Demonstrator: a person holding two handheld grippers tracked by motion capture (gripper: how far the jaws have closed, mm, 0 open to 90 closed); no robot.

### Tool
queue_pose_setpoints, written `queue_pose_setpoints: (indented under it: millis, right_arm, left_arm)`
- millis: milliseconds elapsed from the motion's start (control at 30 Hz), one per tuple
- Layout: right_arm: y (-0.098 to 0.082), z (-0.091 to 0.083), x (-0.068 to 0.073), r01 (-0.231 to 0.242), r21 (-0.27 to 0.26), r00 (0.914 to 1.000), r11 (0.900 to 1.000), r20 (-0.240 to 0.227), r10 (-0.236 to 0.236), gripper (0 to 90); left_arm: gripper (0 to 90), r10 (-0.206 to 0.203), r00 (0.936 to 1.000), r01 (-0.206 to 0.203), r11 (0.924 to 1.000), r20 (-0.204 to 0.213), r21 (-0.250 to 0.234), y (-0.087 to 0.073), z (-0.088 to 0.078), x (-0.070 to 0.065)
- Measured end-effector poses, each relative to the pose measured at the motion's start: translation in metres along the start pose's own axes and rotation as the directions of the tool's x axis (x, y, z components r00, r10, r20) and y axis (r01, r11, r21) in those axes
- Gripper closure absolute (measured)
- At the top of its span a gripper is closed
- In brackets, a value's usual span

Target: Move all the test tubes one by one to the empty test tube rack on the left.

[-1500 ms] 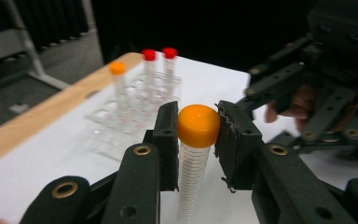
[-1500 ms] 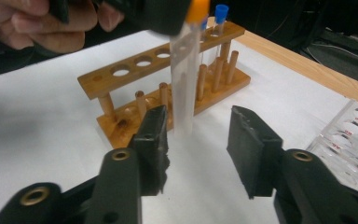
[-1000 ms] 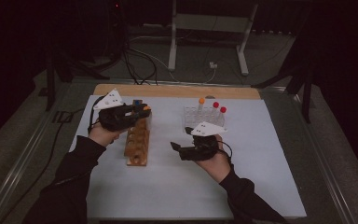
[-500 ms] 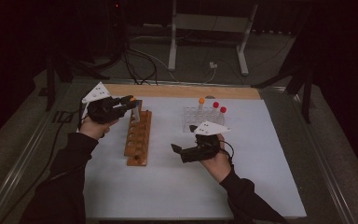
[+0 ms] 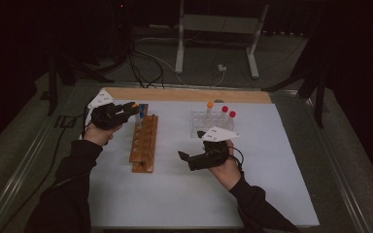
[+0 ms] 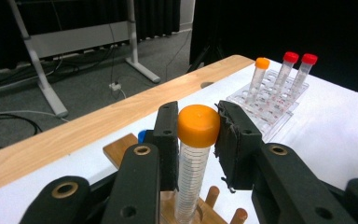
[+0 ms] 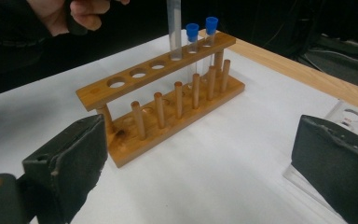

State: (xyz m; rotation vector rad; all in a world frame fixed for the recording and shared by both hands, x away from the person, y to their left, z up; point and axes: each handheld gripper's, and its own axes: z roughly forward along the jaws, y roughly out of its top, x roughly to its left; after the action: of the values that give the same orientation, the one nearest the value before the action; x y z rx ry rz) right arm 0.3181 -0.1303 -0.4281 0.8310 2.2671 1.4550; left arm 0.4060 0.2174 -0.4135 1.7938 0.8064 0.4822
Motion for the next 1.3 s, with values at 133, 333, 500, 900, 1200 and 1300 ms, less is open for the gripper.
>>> queue_pose_setpoints:
  millis: [133,333,500,900,1200,1300]
  right_arm:
    - [-0.001,0.0,0.0,-0.002,0.003,1.0,1.0,-0.008,0.002,3.5]
    - [-0.001,0.0,0.0,-0.002,-0.001,0.9999,1.0,-0.013,0.002,3.5]
    - [-0.001,0.0,0.0,0.002,0.0,0.9999,1.0,-0.016,-0.002,3.5]
    - [-0.002,0.001,0.0,0.006,0.005,0.9997,1.0,-0.024,-0.006,3.6]
    - [-0.001,0.001,-0.001,0.002,0.007,0.9996,1.0,-0.028,-0.002,3.6]
    - [-0.001,0.0,-0.002,-0.002,0.004,0.9996,1.0,-0.027,0.002,3.6]
  left_arm:
    - [71.6,-0.011,0.9999,0.011,0.9996,0.0,0.025,-0.01,0.006,0.0]
    - [71.6,-0.024,0.9997,0.023,0.9987,0.008,0.046,-0.023,0.013,-0.002]
    - [71.6,-0.025,0.9997,0.025,0.9983,0.006,0.053,-0.031,0.016,-0.002]
    - [71.5,-0.006,1.0,0.006,0.9986,-0.005,0.052,-0.039,0.018,-0.006]
    - [70.0,-0.02,0.9995,0.018,0.9967,0.023,0.079,-0.038,0.017,-0.004]
    - [58.4,-0.011,0.9992,0.008,0.9984,0.039,0.056,-0.034,0.01,-0.008]
